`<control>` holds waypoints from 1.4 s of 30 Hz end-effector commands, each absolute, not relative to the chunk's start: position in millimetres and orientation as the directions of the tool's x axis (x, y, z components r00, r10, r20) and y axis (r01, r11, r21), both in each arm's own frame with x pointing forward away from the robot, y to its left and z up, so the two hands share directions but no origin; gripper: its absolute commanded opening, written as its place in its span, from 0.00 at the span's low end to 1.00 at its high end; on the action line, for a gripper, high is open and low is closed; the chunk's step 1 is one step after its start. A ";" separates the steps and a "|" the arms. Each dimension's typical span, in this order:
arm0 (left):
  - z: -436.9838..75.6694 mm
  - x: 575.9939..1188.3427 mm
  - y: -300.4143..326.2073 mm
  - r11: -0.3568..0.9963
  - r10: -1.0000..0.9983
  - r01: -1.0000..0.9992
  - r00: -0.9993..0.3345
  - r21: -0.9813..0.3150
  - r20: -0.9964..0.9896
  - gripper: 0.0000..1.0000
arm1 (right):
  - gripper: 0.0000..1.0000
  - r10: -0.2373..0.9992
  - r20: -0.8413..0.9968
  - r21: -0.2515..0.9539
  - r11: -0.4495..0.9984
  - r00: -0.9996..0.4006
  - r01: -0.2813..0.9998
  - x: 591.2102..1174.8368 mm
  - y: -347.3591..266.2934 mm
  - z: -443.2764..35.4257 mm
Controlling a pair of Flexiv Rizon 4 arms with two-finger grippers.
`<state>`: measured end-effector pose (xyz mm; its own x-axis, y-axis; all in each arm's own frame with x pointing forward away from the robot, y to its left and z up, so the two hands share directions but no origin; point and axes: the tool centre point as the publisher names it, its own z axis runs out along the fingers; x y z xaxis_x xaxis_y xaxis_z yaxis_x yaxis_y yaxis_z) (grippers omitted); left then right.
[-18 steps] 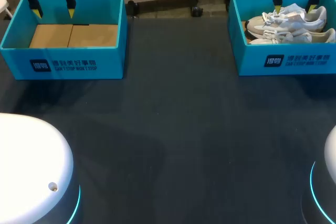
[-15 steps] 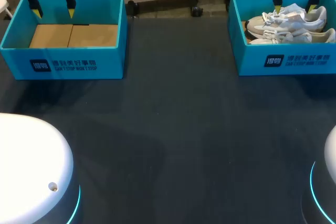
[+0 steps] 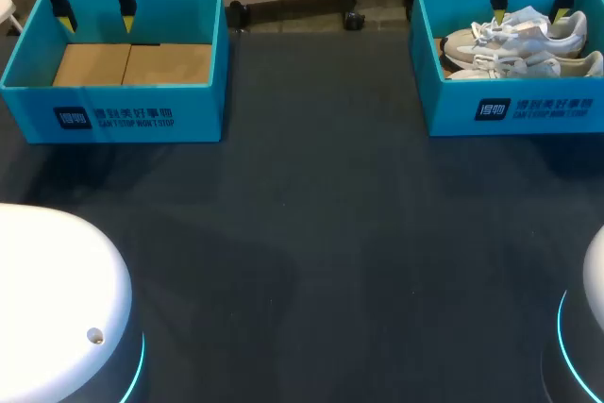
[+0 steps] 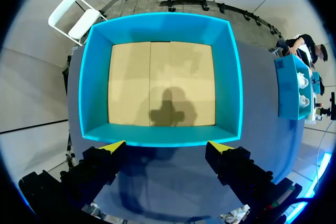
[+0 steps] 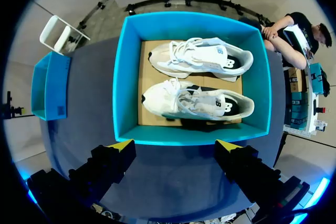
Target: Take the shoe out of the shoebox, open the shoe tongue, remove and reinsert the insole, then place the shoe into the shoebox
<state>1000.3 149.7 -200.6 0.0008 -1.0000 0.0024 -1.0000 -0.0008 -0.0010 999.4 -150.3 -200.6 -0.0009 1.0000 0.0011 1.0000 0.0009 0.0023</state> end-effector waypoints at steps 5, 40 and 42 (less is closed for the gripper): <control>-200.4 1000.2 149.8 -0.001 -1.000 -1.000 0.001 -0.001 0.001 1.00 | 1.00 1.000 0.001 0.001 0.001 -0.001 1.000 999.5 -150.2 -200.3; -200.4 1000.2 149.8 -0.001 -1.000 -1.000 0.001 -0.001 0.001 1.00 | 0.78 0.954 -0.156 0.124 -0.237 0.255 0.964 1041.3 -303.1 -269.1; -200.4 1000.2 149.8 -0.001 -1.000 -1.000 0.001 -0.001 0.001 1.00 | 0.48 0.950 -0.165 0.127 -0.247 0.266 0.961 1042.4 -307.4 -275.4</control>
<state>1000.4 149.7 -200.6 0.0007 -1.0000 0.0023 -1.0000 -0.0007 -0.0009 1037.5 -304.1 -264.9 0.2637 0.9498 -0.1685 0.9611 -0.2439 0.1293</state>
